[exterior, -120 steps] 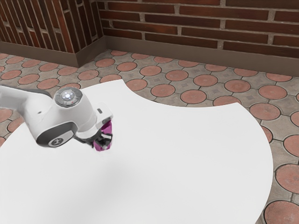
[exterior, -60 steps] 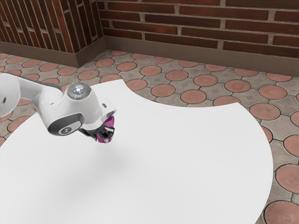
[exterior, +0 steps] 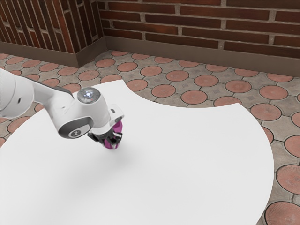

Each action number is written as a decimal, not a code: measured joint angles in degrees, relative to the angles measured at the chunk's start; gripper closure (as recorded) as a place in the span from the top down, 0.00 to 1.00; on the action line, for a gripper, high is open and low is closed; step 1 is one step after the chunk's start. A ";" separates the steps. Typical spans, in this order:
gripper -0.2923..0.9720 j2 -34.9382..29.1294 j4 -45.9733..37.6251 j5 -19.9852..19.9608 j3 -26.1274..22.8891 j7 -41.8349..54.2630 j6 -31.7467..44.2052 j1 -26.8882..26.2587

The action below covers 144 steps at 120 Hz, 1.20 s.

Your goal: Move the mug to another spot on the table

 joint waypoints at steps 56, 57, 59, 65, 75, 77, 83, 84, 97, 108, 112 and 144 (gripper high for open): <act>0.48 1.63 0.14 -0.64 -0.10 -0.14 0.09 -0.12; 0.48 1.62 0.12 -0.67 -0.10 -0.15 0.09 -0.12; 0.50 1.59 0.09 -0.73 -0.10 -0.16 0.09 -0.12; 0.56 1.46 -0.01 -0.87 -0.11 -0.20 0.09 -0.11; 0.63 1.30 -0.40 -1.06 -0.24 -0.27 0.09 -0.11; 0.64 1.24 -0.49 -1.09 -0.25 -0.29 0.09 -0.12; 0.66 0.91 -1.00 -1.18 -0.34 -0.39 0.09 -0.22; 0.67 0.85 -1.07 -1.19 -0.37 -0.40 0.09 -0.24; 0.71 -0.07 -2.02 -1.28 -1.06 -0.60 0.09 -0.29; 0.73 -0.95 -2.61 -1.31 -1.53 -0.76 0.09 -0.25; 0.73 -1.46 -2.87 -1.32 -1.77 -0.82 0.09 -0.24; 0.76 -11.43 -8.07 -2.96 -3.51 -1.15 -0.02 -0.01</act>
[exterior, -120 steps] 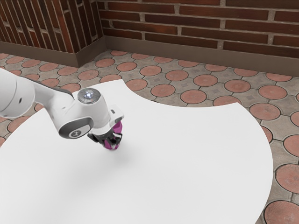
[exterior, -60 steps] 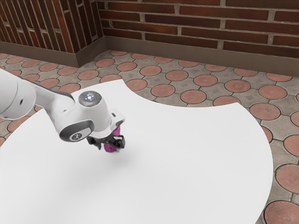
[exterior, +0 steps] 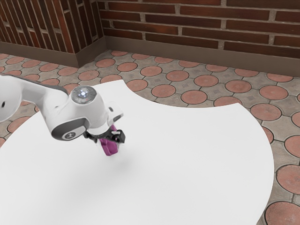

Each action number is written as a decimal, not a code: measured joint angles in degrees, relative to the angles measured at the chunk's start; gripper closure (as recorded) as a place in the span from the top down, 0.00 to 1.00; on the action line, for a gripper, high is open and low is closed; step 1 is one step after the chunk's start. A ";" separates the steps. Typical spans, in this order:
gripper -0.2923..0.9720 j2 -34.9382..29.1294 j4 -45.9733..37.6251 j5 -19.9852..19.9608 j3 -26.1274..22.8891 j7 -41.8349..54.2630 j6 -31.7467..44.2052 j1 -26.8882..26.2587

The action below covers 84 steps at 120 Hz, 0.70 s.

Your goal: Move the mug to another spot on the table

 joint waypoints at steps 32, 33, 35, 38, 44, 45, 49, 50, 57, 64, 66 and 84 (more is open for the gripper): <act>0.77 -6.30 5.16 -22.58 -1.34 6.71 -6.36 -2.63; 0.77 -6.33 5.87 -23.62 -1.31 7.18 -7.06 -2.62; 0.77 -6.37 7.28 -25.57 -1.25 8.12 -8.52 -2.55; 0.77 -6.40 9.39 -28.21 -1.17 9.57 -10.88 -2.31; 0.77 -6.44 13.32 -32.75 -0.70 12.65 -15.95 -1.75; 0.77 -6.42 14.00 -33.37 -0.62 13.19 -16.85 -1.63; 0.77 -6.42 16.23 -35.48 -0.38 15.26 -20.43 -1.02; 0.77 -6.43 16.70 -35.93 -0.35 15.76 -21.32 -0.85; 0.77 -6.52 19.23 -38.31 -0.27 19.10 -26.87 0.28; 0.77 -6.56 20.23 -39.70 -0.15 22.37 -31.43 0.71; 0.77 -6.56 20.39 -39.97 -0.12 23.42 -32.54 0.72; 0.77 -6.56 25.17 -40.87 0.23 34.98 -40.48 -0.65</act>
